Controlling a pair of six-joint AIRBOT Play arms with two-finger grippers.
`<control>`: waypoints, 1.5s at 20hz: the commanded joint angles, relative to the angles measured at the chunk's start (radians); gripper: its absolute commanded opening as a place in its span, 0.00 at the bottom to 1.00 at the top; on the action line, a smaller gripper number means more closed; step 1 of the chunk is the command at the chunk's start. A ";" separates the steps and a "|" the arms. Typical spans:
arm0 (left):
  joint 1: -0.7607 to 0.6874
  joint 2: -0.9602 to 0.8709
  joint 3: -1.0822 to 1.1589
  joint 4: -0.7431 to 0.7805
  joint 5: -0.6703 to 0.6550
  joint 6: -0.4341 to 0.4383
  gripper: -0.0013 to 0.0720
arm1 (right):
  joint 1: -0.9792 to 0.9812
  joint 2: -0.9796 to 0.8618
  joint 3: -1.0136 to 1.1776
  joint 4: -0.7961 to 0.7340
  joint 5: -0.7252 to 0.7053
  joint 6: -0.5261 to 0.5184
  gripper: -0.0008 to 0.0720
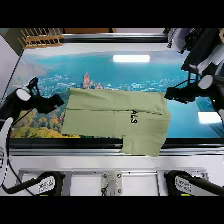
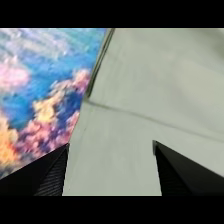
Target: Fold the clothes and pants, and hang the long-sleeved shirts on hangers.
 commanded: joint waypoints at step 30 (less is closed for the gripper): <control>-0.061 0.358 -0.495 -0.095 0.175 -0.103 0.03 | -0.210 0.422 -0.771 0.090 0.185 -0.035 0.71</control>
